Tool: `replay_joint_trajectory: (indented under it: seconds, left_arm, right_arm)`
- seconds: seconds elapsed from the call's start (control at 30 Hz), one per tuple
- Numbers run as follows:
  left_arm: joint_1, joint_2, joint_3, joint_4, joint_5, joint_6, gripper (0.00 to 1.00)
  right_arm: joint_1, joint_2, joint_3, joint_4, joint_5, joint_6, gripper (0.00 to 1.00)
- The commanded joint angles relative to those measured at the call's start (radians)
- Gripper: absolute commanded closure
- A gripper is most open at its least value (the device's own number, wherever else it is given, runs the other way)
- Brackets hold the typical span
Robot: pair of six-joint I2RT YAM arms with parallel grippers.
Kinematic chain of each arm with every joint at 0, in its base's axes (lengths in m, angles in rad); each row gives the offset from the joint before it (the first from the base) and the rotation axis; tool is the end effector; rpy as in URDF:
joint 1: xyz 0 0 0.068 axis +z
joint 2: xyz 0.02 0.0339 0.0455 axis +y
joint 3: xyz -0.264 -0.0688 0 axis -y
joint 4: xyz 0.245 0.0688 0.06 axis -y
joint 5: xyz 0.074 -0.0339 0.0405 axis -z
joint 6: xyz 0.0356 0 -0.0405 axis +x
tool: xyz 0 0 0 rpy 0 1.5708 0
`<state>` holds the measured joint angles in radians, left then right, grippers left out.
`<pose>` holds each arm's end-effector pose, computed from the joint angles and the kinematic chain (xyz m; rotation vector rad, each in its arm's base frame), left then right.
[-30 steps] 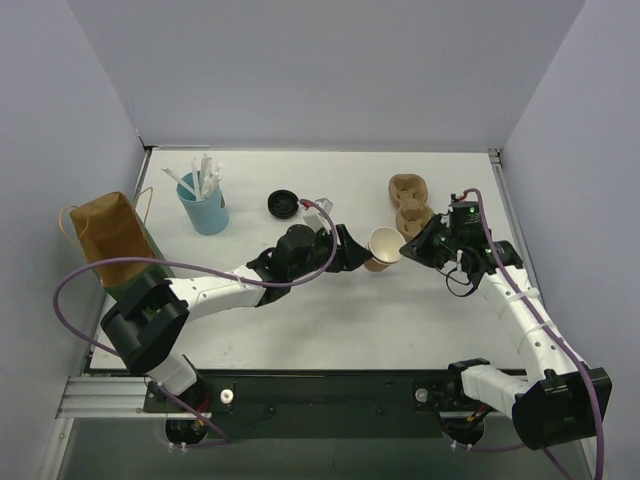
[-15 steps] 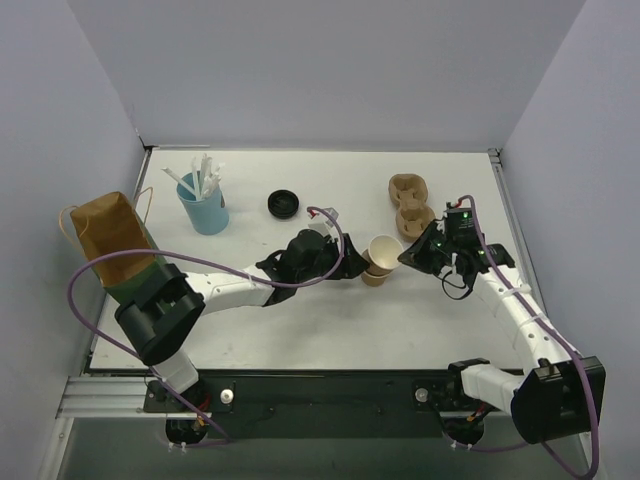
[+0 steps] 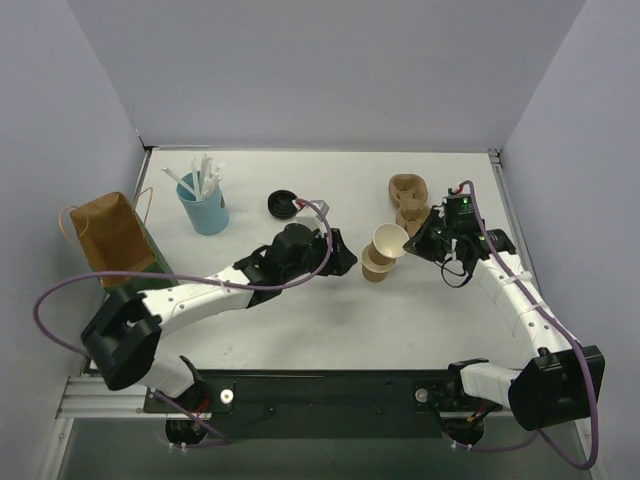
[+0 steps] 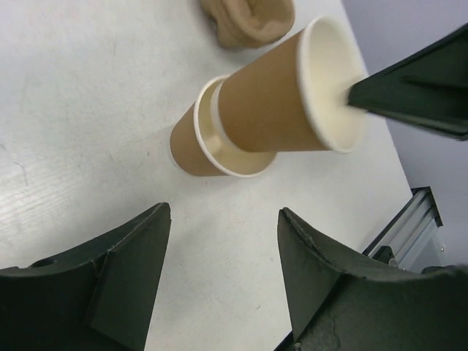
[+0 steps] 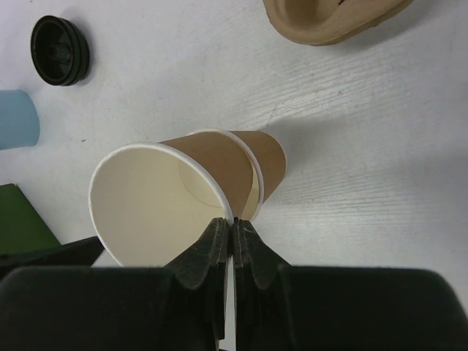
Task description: Pack the takeout coffee
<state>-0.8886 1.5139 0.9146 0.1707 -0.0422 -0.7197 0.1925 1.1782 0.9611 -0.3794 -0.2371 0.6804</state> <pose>0.2160 -0.2636 0.2429 0.1516 2.1349 -0.9590 0.2546 0.0581 0.3022 0.4046 2.2115 0.7446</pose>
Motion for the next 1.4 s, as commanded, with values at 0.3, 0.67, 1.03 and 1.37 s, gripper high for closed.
replay_joint_trajectory:
  seconds: [0.3,0.67,1.03,1.37]
  left_arm:
    - [0.007,-0.466,0.058,-0.416,-0.223,0.304,0.26]
    - [0.034,-0.601,-0.002,-0.508,-0.354,0.471,0.20]
    - [0.030,-0.635,0.013,-0.530,-0.315,0.496,0.19]
    - [0.022,-0.711,-0.020,-0.540,-0.314,0.519,0.19]
  right_arm:
    - [0.062,0.097,0.007,-0.102,0.153,-0.047,1.00]
    - [0.045,0.041,0.057,-0.305,0.427,-0.068,1.00]
    - [-0.189,0.021,0.031,-0.228,0.484,-0.168,1.00]
    - [-0.412,0.305,0.244,-0.070,0.280,-0.179,1.00]
